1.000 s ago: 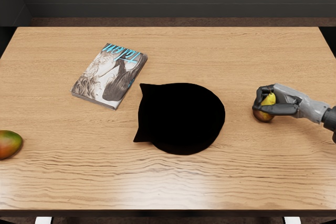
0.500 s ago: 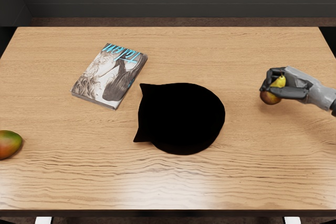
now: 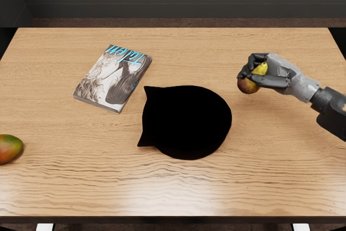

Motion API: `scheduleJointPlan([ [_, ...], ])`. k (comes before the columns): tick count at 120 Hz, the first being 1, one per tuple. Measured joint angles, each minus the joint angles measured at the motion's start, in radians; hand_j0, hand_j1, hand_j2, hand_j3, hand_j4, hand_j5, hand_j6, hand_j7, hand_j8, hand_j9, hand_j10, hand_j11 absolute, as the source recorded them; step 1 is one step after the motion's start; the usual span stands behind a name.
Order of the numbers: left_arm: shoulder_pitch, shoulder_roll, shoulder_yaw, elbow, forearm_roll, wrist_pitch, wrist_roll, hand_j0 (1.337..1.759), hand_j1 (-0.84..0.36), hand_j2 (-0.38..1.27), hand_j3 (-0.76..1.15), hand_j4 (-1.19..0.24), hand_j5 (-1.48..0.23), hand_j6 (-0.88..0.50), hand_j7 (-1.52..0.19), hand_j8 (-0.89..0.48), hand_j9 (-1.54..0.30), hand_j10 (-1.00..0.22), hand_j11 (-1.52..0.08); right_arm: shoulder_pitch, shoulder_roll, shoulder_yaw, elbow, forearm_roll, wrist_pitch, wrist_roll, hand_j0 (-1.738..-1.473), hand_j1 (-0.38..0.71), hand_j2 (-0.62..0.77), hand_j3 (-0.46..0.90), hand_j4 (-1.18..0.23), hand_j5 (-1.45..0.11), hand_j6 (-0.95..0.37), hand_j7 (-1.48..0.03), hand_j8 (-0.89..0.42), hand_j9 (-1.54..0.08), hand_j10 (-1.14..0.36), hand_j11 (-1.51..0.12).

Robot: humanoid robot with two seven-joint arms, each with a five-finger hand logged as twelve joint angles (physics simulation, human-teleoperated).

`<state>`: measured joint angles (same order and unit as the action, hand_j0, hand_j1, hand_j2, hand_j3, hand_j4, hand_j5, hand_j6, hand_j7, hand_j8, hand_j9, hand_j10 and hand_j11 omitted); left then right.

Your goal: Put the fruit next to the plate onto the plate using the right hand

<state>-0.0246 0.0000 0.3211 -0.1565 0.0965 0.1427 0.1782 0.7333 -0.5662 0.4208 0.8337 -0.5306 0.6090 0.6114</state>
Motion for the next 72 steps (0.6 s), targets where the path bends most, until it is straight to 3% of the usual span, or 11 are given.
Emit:
scheduleJointPlan([
  [42,0.000,0.000,0.000,0.000,0.000,0.000,0.000,1.658,0.35,0.00,0.00,0.00,0.00,0.00,0.00,0.00,0.00,0.00,0.00,0.039,0.129,-0.004,0.045,-0.014,-0.003,0.000,-1.599,0.50,-0.26,0.00,-0.81,-1.25,-0.87,-1.13,-0.56,-1.22,-0.29,-1.25],
  [72,0.000,0.000,0.000,0.000,0.000,0.000,0.000,1.658,0.35,0.00,0.00,0.00,0.00,0.00,0.00,0.00,0.00,0.00,0.00,0.041,0.153,-0.036,0.126,-0.031,-0.004,0.000,-1.598,0.50,-0.25,0.00,-0.81,-1.24,-0.87,-1.13,-0.56,-1.22,-0.29,-1.25],
])
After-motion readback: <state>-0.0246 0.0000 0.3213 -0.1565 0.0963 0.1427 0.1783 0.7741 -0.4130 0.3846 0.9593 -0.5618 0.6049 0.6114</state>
